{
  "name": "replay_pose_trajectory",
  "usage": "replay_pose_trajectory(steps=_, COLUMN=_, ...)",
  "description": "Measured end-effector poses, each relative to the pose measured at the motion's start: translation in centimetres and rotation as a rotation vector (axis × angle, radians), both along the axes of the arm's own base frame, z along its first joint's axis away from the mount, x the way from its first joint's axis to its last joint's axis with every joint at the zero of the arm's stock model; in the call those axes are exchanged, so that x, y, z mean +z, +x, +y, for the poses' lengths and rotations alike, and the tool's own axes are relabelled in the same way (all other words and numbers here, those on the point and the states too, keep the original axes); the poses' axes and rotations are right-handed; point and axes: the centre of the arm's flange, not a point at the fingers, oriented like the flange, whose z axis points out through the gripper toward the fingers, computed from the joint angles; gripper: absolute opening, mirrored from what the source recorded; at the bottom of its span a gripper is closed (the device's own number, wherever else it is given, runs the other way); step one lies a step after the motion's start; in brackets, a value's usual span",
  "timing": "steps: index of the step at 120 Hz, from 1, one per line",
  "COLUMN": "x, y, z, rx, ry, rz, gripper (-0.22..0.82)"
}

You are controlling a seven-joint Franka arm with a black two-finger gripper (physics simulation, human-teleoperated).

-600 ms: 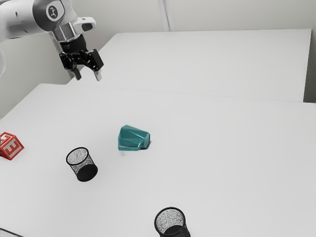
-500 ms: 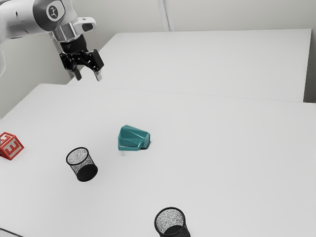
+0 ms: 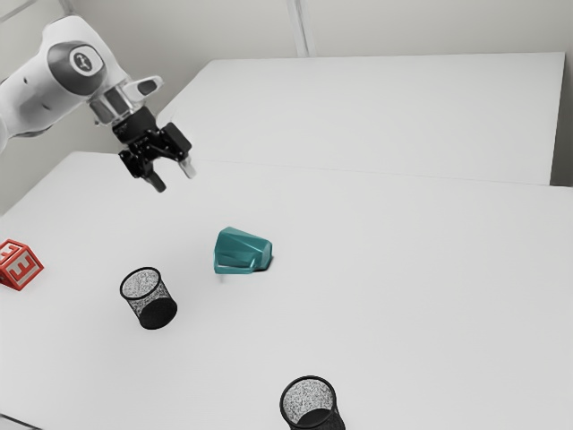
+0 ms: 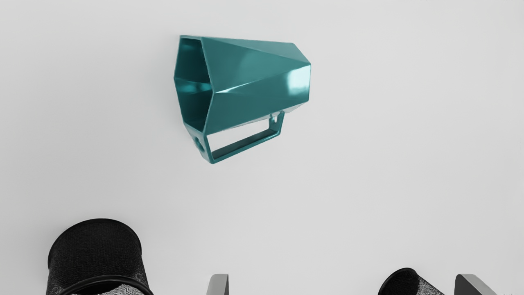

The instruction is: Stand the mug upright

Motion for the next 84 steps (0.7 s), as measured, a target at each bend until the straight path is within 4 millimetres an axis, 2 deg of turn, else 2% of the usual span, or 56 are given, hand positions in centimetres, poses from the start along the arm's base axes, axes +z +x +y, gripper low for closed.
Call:
replay_pose_trajectory(steps=6, x=-3.2, y=-0.6, z=1.1, rx=0.034, ry=-0.078, rz=0.013, gripper=0.6)
replay_pose_trajectory(steps=12, x=-5.5, y=-0.9, z=1.8, rx=0.057, ry=-0.131, rz=0.01, gripper=0.6)
replay_pose_trajectory(steps=28, x=-10.9, y=0.4, z=2.1, rx=0.093, ry=-0.231, rz=-0.014, gripper=0.6)
replay_pose_trajectory(steps=42, x=-13.0, y=1.4, z=2.8, rx=0.109, ry=-0.251, rz=-0.078, gripper=0.6)
replay_pose_trajectory(steps=58, x=-17.3, y=2.6, z=3.8, rx=0.14, ry=-0.298, rz=-0.113, gripper=0.6)
replay_pose_trajectory(steps=84, x=-20.1, y=3.1, z=3.2, rx=0.124, ry=-0.355, rz=-0.17, gripper=0.6)
